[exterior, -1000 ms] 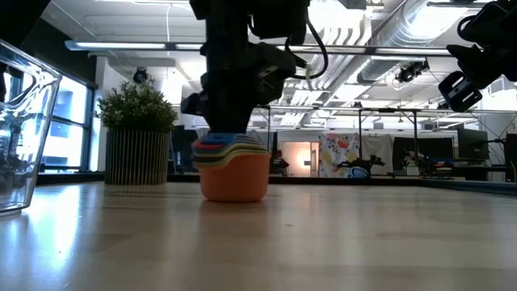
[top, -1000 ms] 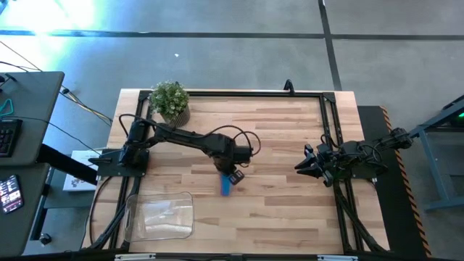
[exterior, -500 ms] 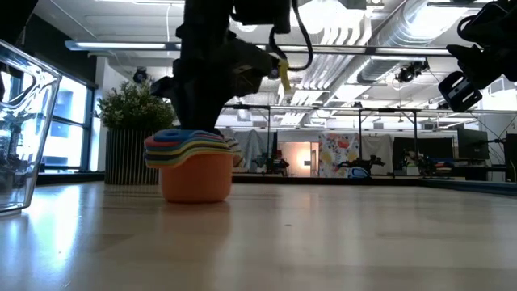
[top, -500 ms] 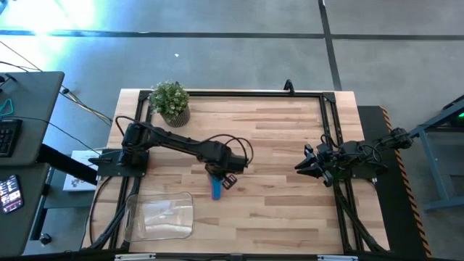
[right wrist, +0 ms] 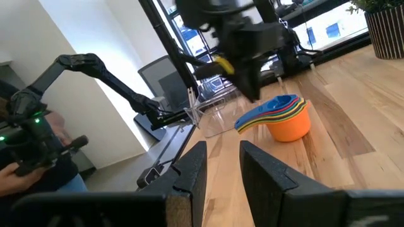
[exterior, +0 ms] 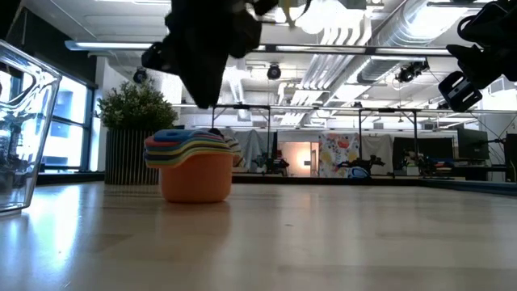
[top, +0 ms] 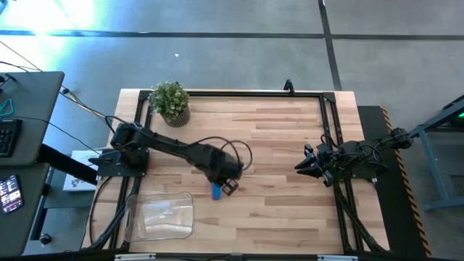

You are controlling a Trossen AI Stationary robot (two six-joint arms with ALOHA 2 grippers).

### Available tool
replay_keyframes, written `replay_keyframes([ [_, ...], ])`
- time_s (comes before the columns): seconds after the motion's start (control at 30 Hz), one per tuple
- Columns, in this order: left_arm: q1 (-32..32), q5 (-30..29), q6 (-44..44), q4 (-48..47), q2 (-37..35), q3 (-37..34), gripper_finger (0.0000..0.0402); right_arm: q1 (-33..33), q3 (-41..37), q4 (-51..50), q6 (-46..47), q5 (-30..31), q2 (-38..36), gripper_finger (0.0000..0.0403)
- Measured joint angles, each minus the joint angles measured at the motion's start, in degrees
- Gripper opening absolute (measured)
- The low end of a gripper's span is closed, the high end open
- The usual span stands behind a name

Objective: Nest measuring cups in basket
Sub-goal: Put the nested measuring cups into the transparent bin

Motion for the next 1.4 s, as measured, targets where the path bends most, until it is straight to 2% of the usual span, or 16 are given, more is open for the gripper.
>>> replay_keyframes([
  [0.17,-3.04,-0.48,0.24,6.58,1.20,0.13,0.0053,-0.01,0.00,0.00,0.00,0.00,0.00,0.0087],
  [0.3,-3.94,-1.58,1.52,8.04,3.11,0.11,0.0053,0.01,0.00,0.00,0.00,0.00,-0.03,0.0087],
  [0.77,-4.03,-1.73,3.55,6.76,6.35,0.11,0.0053,0.00,0.00,0.00,0.00,0.00,0.02,0.0087],
  [1.1,-4.40,-1.03,1.10,4.04,6.33,0.11,0.0053,-0.01,0.00,0.00,0.00,0.00,0.02,0.0087],
  [1.4,-4.49,0.02,0.73,7.73,6.33,0.44,0.0053,-0.01,0.00,0.00,0.00,0.00,0.02,0.0087],
])
